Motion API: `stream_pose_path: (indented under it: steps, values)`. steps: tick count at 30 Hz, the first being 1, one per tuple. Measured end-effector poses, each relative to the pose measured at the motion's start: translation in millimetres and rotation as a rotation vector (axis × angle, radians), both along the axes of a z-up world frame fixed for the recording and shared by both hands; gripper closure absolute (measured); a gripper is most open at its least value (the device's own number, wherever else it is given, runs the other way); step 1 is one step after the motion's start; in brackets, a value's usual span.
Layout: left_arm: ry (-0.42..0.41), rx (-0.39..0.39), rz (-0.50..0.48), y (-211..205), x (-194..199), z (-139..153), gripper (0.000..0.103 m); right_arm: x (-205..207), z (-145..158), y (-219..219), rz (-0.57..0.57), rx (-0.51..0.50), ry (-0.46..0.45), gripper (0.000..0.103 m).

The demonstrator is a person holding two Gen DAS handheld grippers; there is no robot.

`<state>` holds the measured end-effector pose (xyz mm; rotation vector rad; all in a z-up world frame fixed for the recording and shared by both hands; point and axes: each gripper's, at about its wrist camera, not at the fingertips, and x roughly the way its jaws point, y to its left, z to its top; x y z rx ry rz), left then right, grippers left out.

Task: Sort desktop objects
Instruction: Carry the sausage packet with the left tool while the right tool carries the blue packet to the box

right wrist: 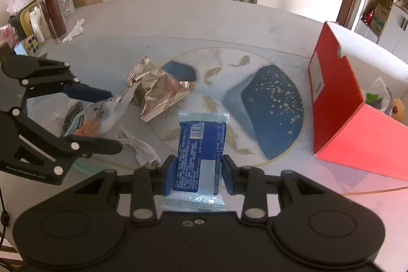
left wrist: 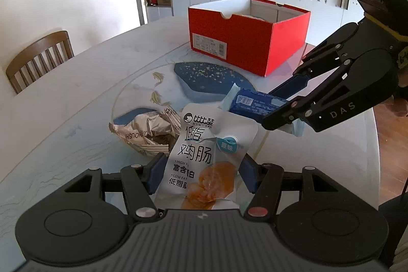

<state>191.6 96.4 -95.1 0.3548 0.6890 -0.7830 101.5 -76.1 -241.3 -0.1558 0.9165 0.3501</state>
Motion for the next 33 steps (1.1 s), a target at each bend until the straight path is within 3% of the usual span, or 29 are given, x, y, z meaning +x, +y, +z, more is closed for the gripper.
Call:
stream_pose_path:
  steps: [11, 20, 33]
  values:
    - [0.029, -0.037, 0.081, 0, -4, 13, 0.043, -5, 20, -14, -0.026, 0.023, -0.033, 0.066]
    - [0.034, -0.101, 0.176, 6, -4, 43, 0.043, -3, 47, -28, -0.067, 0.07, -0.081, 0.066]
    - [-0.037, -0.117, 0.188, -19, -8, 84, 0.043, -4, 79, -56, -0.116, 0.1, -0.143, 0.066]
